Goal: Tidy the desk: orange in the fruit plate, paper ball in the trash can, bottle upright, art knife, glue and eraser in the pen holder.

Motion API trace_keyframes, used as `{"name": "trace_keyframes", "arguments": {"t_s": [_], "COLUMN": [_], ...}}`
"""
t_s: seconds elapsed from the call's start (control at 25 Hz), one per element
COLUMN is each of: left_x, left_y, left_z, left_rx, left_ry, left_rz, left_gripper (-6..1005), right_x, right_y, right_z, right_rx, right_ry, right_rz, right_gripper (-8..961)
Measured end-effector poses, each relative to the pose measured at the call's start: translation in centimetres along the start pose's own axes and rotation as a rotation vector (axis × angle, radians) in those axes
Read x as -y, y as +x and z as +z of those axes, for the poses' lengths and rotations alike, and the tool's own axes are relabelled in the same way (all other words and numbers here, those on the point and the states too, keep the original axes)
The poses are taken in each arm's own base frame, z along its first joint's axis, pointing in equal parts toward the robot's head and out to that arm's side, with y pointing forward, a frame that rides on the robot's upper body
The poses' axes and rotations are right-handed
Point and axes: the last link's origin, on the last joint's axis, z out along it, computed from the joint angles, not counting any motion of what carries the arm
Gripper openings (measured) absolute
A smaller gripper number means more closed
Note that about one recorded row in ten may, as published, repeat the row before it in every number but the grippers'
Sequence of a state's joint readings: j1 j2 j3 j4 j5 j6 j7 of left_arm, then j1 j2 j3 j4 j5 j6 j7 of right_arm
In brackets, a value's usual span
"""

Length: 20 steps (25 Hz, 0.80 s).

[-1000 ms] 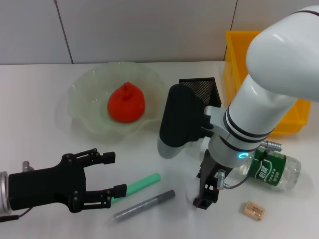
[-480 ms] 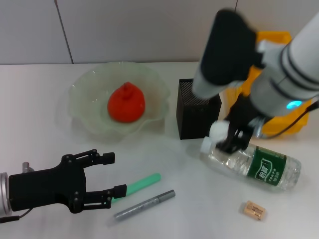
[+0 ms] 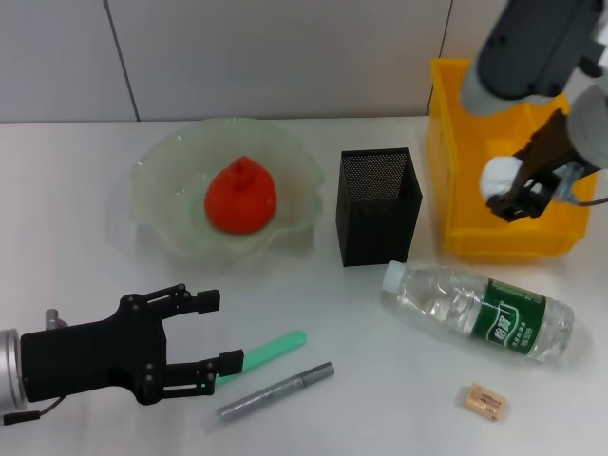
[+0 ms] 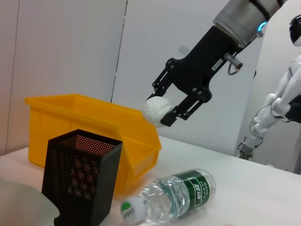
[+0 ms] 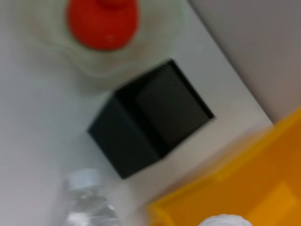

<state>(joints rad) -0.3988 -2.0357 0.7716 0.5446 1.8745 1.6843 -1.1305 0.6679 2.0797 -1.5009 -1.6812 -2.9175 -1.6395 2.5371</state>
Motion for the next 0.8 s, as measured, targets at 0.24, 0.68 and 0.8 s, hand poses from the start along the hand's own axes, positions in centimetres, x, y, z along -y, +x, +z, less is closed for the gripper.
{"name": "trace_keyframes", "arguments": {"t_s": [0.24, 0.68, 0.8], "left_x": [0.0, 0.2, 0.3], "left_y": [0.0, 0.1, 0.1], "left_z": [0.2, 0.5, 0.5], "left_rx": [0.000, 0.001, 0.001], "left_ry": [0.002, 0.008, 0.009], "left_rz": [-0.003, -0.007, -0.007], "left_gripper": [847, 847, 846], "right_x": [3.6, 4.8, 4.8], "right_y": [2.8, 4.1, 3.9], "right_z": [2.3, 7.1, 7.4], "right_rx": [0.062, 0.135, 0.147], "right_ry": [0.073, 0.091, 0.074], "right_rz": [0.151, 0.267, 0.271], "right_gripper": [645, 686, 697]}}
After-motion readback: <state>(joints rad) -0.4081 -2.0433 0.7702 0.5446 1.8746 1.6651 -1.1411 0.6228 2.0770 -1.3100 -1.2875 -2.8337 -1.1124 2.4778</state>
